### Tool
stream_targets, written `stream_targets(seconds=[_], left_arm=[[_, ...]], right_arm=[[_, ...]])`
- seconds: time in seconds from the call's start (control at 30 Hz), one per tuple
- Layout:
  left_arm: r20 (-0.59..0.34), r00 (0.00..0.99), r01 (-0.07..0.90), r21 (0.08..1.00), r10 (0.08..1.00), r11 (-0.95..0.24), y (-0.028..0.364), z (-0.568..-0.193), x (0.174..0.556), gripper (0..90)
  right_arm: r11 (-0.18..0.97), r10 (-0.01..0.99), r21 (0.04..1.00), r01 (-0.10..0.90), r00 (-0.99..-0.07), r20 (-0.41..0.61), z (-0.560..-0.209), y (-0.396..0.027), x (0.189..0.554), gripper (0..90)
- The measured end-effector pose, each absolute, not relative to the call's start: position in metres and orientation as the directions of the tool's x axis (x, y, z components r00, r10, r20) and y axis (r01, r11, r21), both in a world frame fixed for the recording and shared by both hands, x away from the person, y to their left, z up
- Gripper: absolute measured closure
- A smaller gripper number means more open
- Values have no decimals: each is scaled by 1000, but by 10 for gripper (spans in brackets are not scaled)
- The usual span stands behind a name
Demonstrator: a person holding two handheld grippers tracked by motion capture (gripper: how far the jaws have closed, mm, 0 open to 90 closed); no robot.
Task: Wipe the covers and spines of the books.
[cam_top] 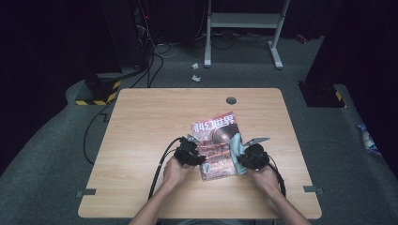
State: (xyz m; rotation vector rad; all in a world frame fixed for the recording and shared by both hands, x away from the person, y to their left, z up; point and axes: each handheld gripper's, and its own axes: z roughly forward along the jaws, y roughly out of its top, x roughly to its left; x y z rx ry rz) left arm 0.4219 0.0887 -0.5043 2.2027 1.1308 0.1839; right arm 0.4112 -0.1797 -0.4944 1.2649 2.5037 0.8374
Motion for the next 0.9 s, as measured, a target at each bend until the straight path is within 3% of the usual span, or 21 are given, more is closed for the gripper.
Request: stream_targets(seconds=[0.03,0.2,0.57,0.77,0.9], left_arm=[[-157,605,683,606,781,-408,89,-505,423,518],[-150,571,692,616,807,-376,92,-506,431,485],[-120,542,695,620,832,-363,98,-507,440,401],[-122,539,697,621,834,-360,98,-507,440,397],[-122,539,693,626,833,-357,98,-508,440,396]], right_arm=[[503,784,571,649,-620,14,-493,-174,409,808],[514,765,569,641,-643,34,-493,-160,414,812],[631,637,578,517,-770,-7,-495,-81,407,817],[608,670,569,553,-743,7,-494,-103,414,817],[550,750,556,623,-661,-3,-491,-146,423,817]])
